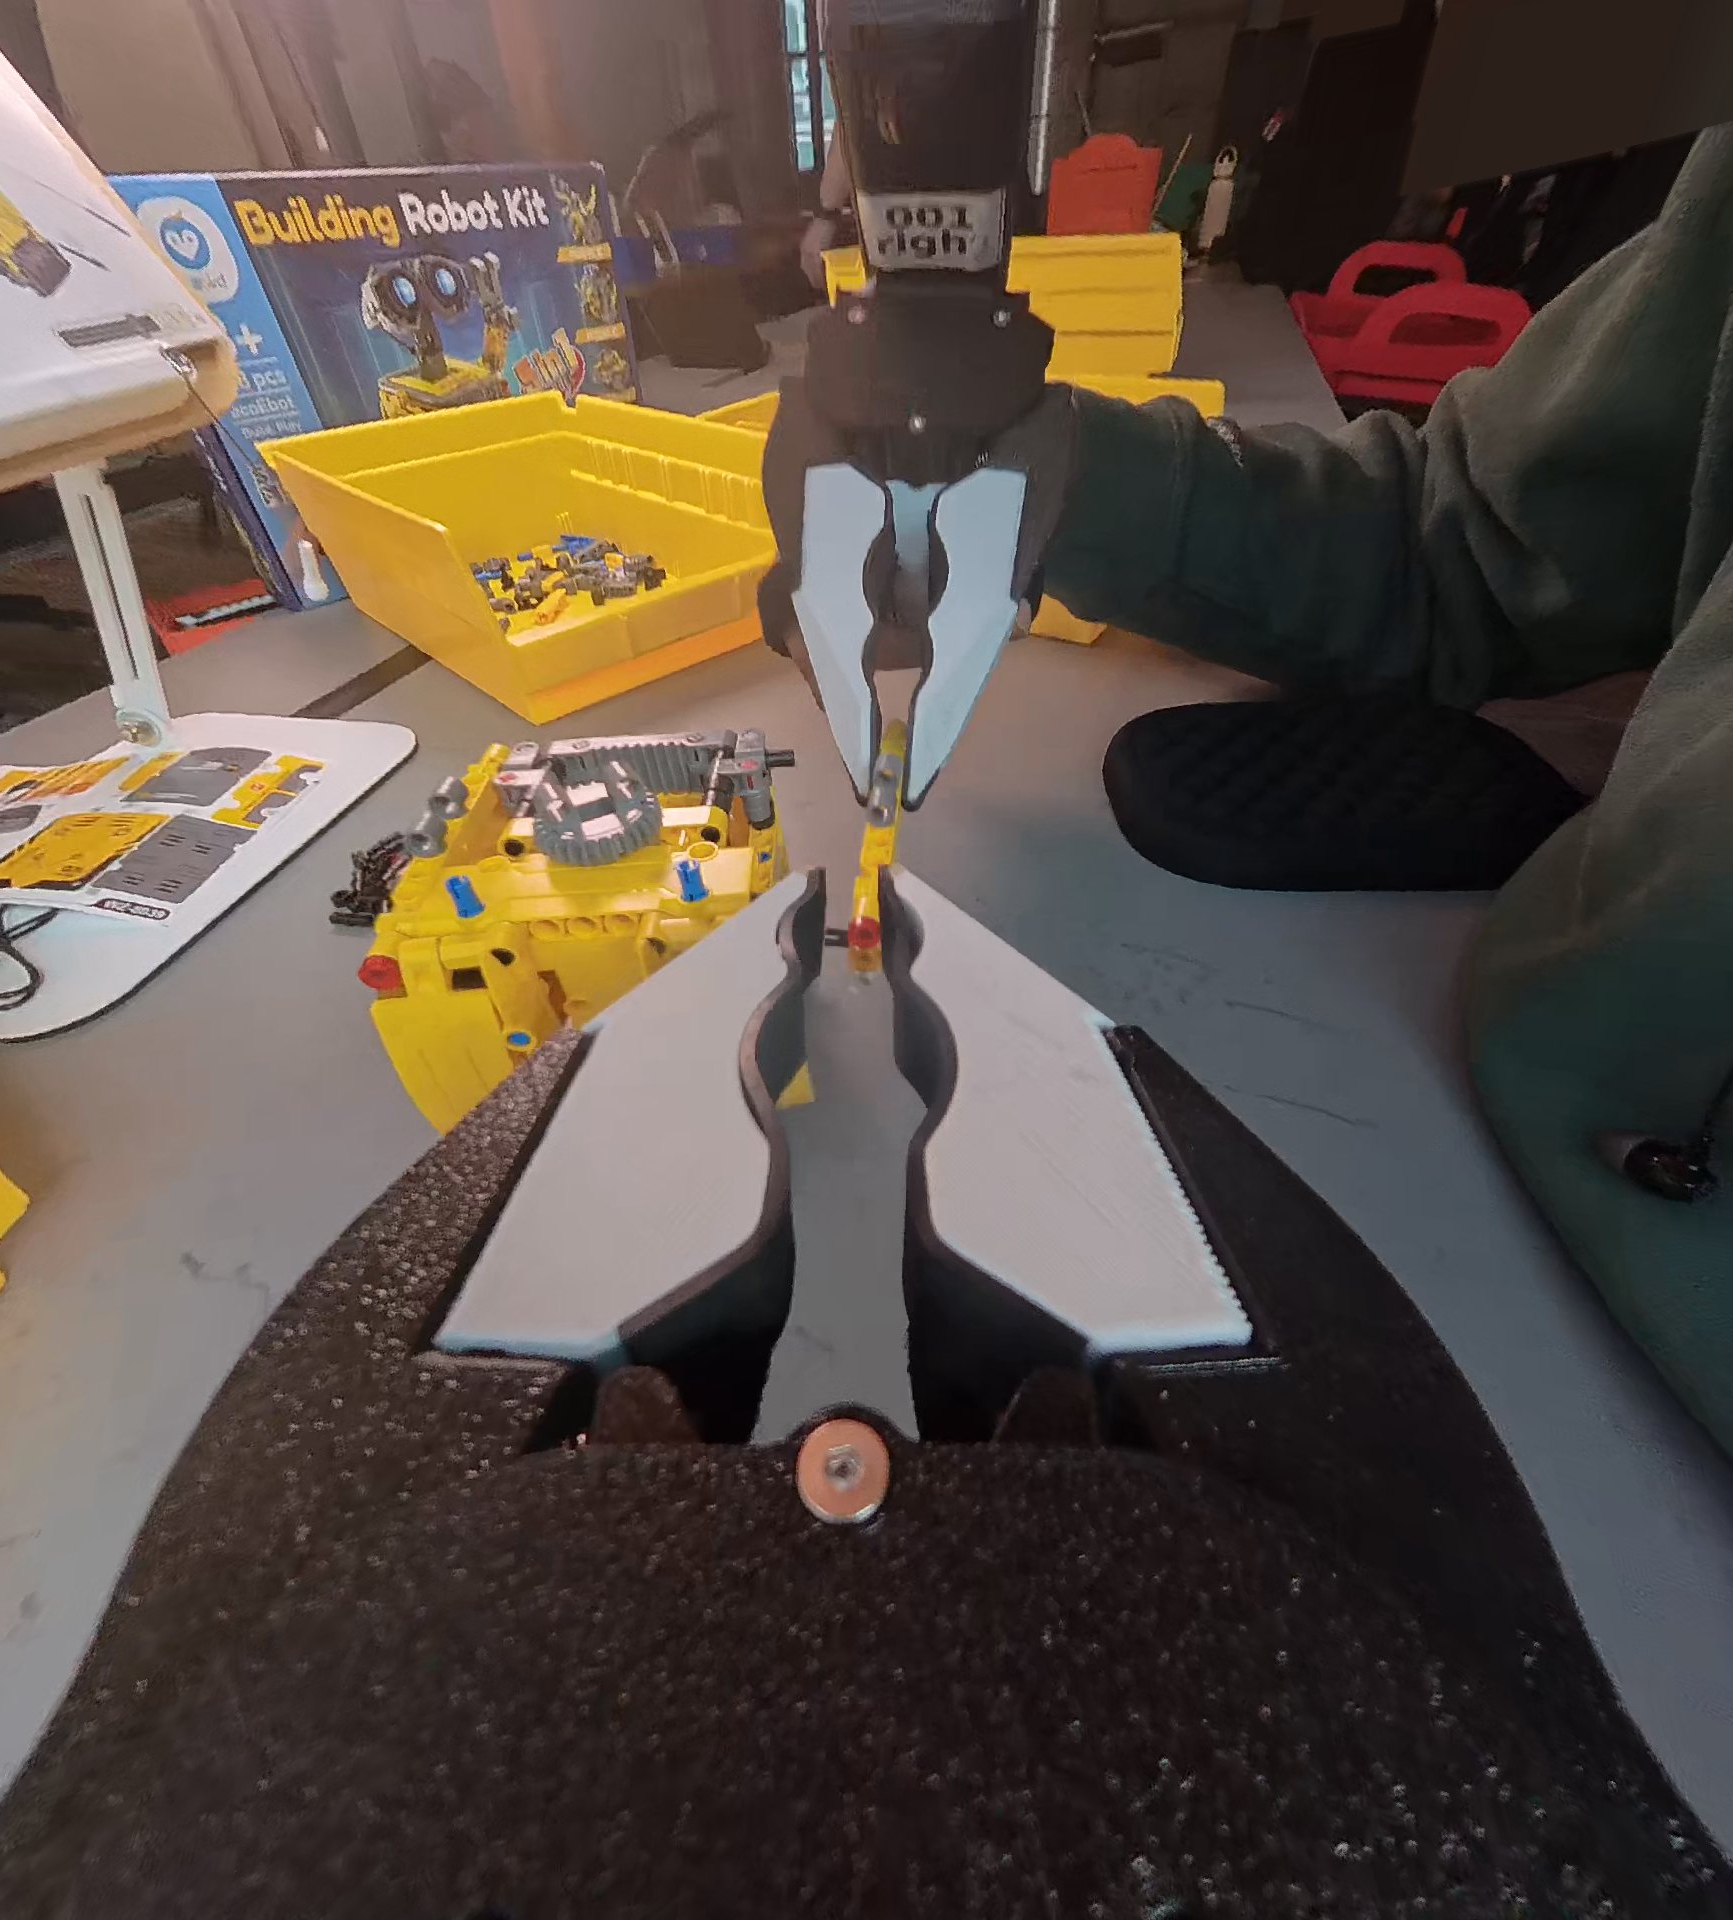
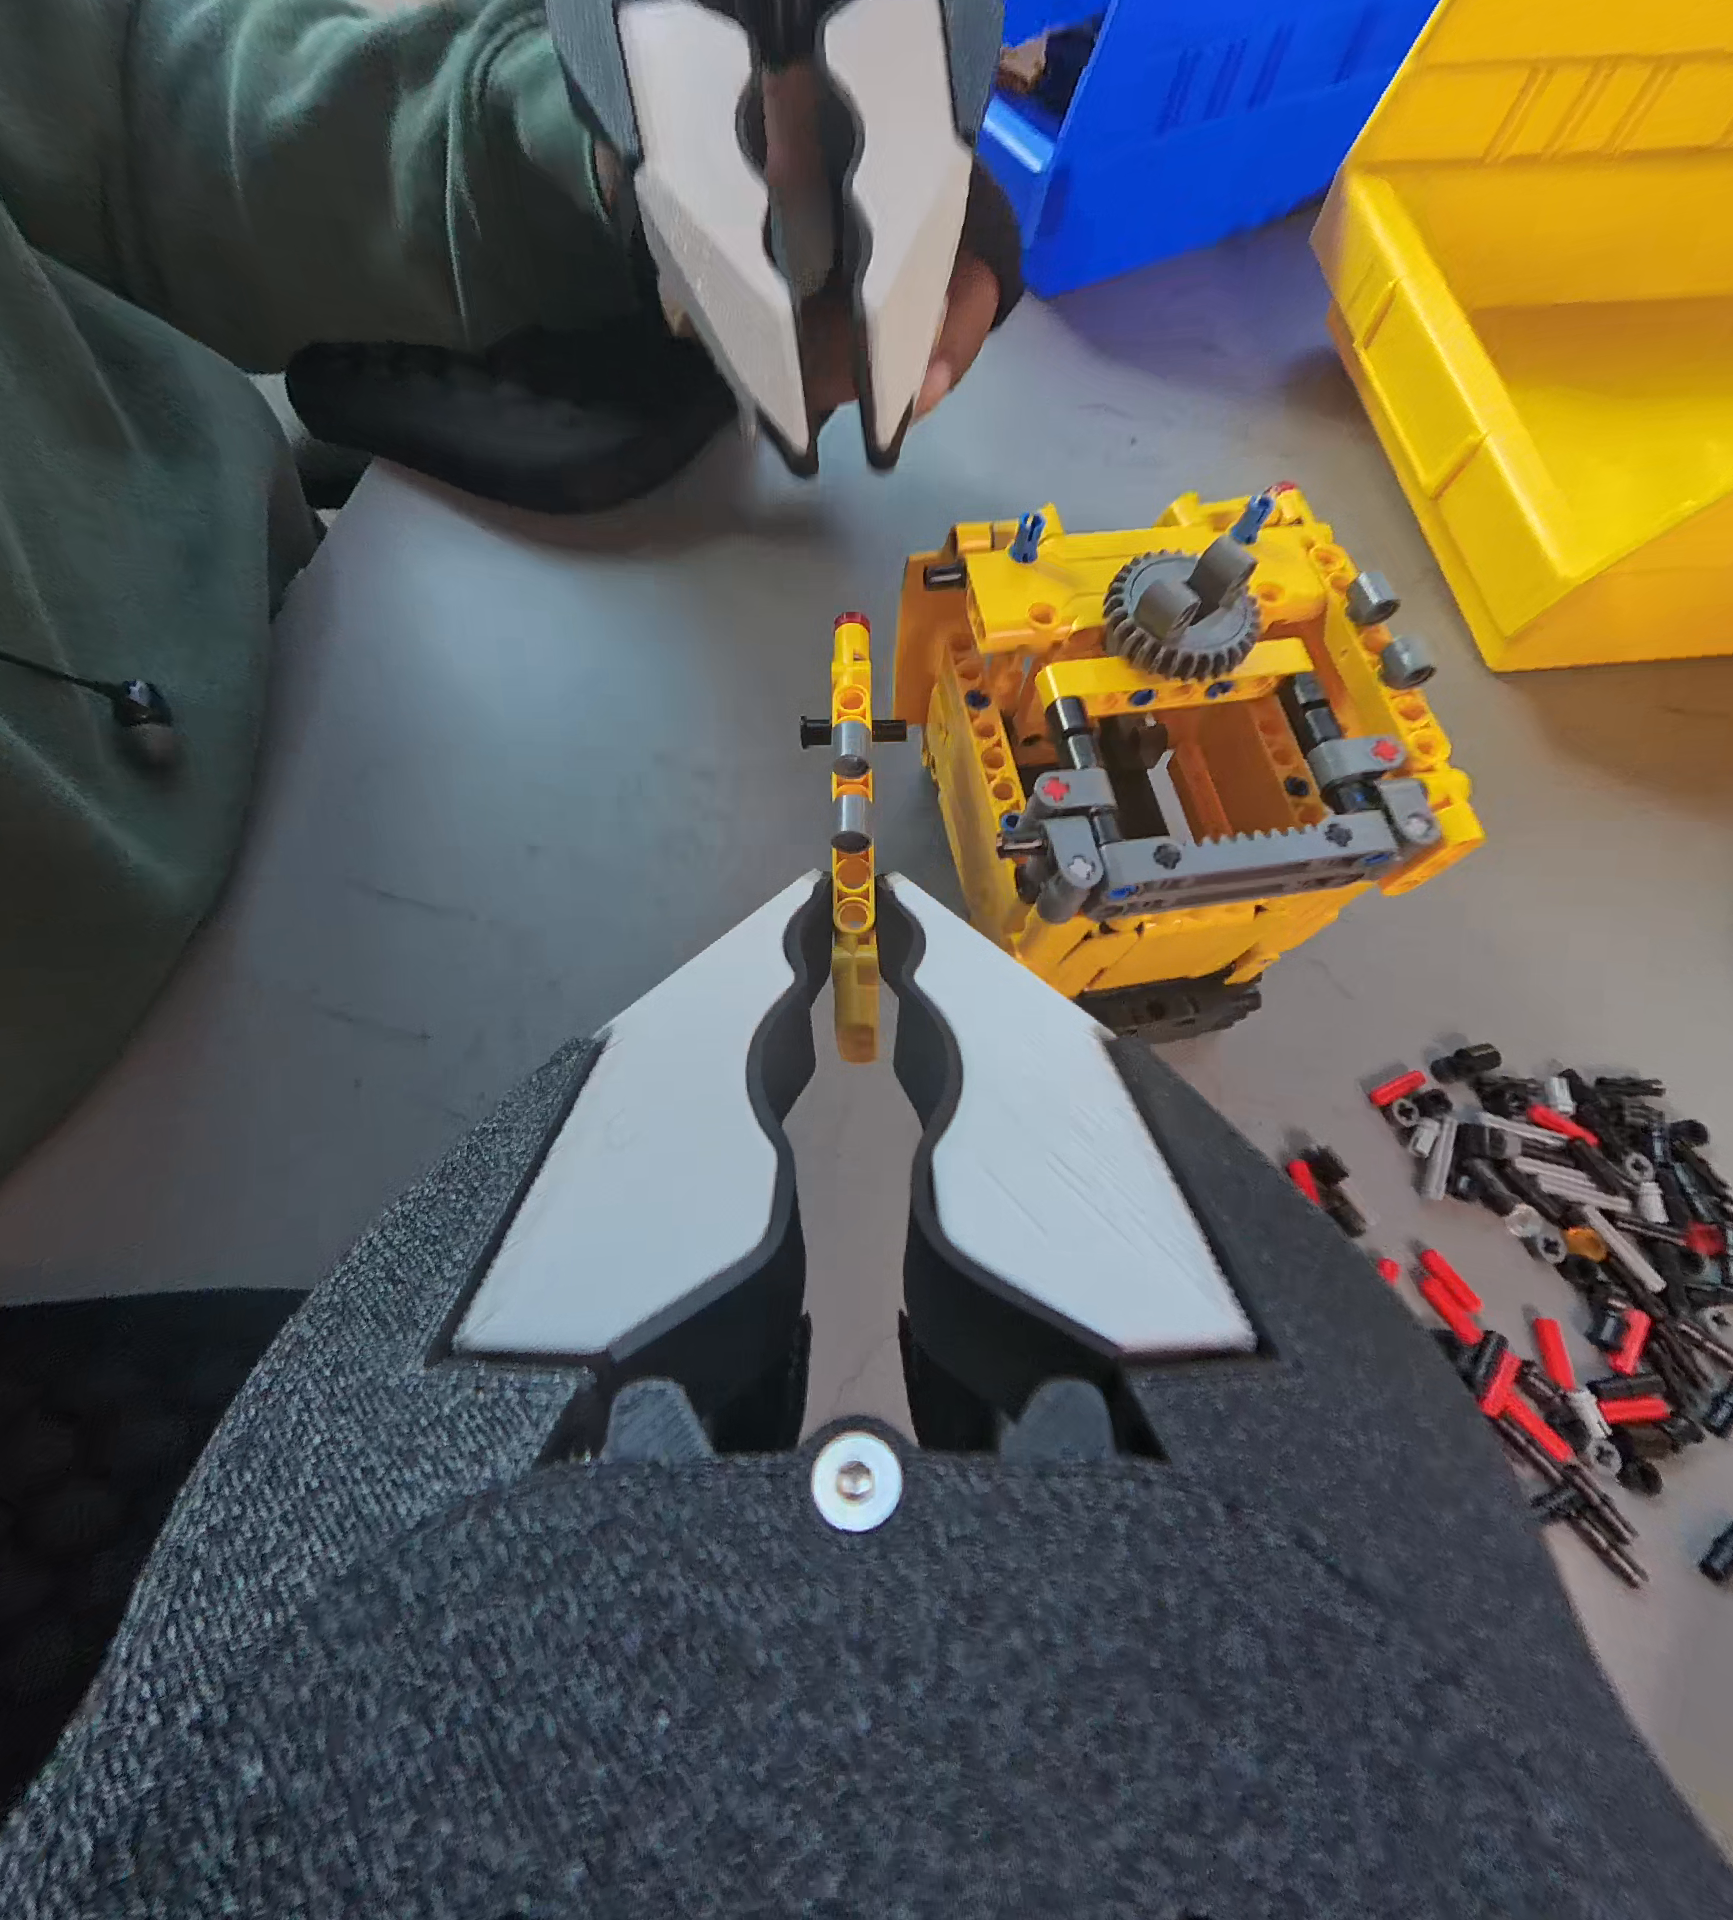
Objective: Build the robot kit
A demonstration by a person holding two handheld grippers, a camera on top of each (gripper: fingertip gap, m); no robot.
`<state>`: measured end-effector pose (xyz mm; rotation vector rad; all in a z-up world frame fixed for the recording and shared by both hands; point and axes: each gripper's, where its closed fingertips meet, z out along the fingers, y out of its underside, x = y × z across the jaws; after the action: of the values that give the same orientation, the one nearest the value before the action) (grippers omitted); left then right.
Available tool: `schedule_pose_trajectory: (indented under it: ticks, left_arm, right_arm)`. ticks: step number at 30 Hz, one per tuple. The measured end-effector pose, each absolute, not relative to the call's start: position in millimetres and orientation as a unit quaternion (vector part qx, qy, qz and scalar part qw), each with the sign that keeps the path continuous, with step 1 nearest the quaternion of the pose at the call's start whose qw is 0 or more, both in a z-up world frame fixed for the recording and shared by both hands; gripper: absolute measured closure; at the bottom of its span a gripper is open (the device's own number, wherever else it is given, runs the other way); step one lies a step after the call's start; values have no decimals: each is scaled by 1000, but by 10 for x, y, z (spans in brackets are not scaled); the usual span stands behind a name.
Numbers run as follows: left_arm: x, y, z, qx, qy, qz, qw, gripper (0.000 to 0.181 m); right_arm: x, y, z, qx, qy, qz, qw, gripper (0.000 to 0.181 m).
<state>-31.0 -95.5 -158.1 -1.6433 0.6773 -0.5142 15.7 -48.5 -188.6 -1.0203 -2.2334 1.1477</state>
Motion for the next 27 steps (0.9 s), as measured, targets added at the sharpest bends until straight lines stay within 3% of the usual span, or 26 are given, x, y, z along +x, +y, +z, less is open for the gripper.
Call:
schedule_pose_trajectory:
  ticks: [7,14,17,19,27]
  left_arm:
    - [-715,-815,-1458,-718,203,-186,640,163]
    - [-574,-740,-1699,-747,216,-190,600,132]
    - [-510,-686,-1906,-770,240,-148,573,134]
    - [-501,-655,-2016,-781,253,-117,559,146]
    - [-599,-766,-2040,-784,277,-150,535,147]
  right_arm:
    - [220,-559,-2087,-369,-823,396,174,174]
    - [232,-703,-2421,-371,-843,368,126,174]
    - [225,-697,-2559,-377,-850,347,122,174]
    - [222,-689,-2560,-378,-848,350,124,174]
    - [238,-376,-2149,-393,-811,390,187,168]
